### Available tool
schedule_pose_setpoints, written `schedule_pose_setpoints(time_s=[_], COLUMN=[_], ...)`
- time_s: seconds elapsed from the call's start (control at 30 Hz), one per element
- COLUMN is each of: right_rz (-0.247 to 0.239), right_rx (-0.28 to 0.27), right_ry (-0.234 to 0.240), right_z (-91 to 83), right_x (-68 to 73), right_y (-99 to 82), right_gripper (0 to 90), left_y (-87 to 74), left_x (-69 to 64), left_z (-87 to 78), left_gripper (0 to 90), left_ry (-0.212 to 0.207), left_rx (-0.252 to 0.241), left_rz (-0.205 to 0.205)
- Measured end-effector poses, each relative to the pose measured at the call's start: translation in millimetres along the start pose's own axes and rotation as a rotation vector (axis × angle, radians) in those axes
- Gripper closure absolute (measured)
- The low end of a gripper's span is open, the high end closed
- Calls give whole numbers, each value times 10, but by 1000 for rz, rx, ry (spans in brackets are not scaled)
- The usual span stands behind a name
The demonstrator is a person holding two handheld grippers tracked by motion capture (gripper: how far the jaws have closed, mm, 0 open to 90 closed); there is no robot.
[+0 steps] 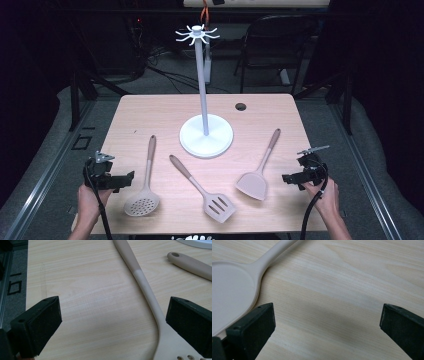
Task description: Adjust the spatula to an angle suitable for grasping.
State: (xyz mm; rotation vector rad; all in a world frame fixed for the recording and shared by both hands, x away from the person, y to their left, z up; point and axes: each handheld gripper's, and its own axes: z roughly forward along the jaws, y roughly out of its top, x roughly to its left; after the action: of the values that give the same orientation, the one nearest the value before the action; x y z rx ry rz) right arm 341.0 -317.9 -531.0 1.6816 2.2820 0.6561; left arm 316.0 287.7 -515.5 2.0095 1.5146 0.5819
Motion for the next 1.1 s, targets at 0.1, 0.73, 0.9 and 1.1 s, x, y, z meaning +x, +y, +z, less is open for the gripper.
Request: schedule_pose_setpoints(time_s=[0.1, 0.73, 0.9, 1.1], right_rz=[-2, -42, -48, -43], right_rx=[5, -17, -29, -18], right_ry=[16, 63, 64, 61], right_z=[-12, 28, 44, 123], right_x=[7, 298, 371, 449], right_y=[-1, 124, 146, 230], right_gripper=[0, 25, 79, 146], left_y=[1, -5, 3, 12], left_x=[-10, -32, -50, -90], left_z=[-4, -37, -51, -57], left_gripper=[0, 0, 0, 1], left_ry=[-6, 20, 6, -3], left_rx=[-17, -36, -53, -69], left_rz=[8, 1, -2, 9])
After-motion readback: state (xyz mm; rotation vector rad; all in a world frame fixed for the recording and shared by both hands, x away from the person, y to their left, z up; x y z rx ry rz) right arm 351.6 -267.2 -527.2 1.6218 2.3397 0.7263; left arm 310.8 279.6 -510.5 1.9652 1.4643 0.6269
